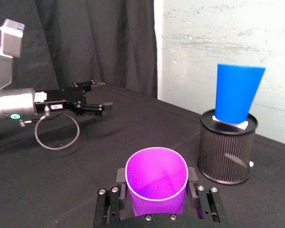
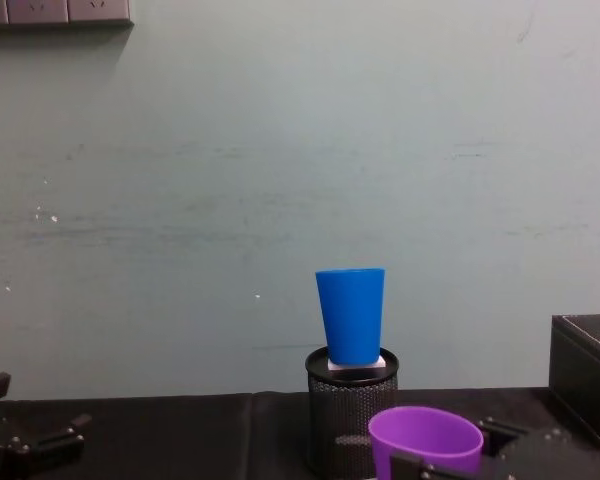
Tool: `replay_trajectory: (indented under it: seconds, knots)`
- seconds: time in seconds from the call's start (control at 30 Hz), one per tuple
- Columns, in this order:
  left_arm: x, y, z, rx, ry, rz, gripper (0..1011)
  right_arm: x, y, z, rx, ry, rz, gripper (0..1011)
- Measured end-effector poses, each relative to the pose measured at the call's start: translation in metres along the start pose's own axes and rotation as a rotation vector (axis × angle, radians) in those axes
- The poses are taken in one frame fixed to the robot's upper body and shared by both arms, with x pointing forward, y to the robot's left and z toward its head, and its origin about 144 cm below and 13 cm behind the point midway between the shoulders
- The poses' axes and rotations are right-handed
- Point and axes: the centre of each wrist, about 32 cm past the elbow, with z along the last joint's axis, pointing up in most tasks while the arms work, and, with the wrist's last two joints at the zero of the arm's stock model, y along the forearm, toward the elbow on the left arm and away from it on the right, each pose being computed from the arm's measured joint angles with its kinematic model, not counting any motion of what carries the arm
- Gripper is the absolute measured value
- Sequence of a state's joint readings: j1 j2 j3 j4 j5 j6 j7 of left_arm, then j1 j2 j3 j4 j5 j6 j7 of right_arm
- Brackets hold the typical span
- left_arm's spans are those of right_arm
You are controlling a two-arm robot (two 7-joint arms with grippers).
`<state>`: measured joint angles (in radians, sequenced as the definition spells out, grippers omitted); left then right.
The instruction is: Pick up one cup with a gripper and tap it against the other cup.
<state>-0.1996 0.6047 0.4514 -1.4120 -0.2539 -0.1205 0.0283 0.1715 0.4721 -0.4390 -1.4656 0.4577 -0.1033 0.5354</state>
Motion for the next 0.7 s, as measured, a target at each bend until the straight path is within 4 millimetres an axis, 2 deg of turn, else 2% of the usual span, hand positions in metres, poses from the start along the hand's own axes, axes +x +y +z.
replay_trajectory:
  seconds: [0.27, 0.7]
  knots:
    - [0.0, 0.0, 0.0, 0.0, 0.0, 0.0, 1000, 0.001, 0.005, -0.013, -0.001, 0.024, -0.006, 736]
    - [0.0, 0.0, 0.0, 0.0, 0.0, 0.0, 1000, 0.003, 0.011, -0.021, 0.007, 0.035, -0.007, 736]
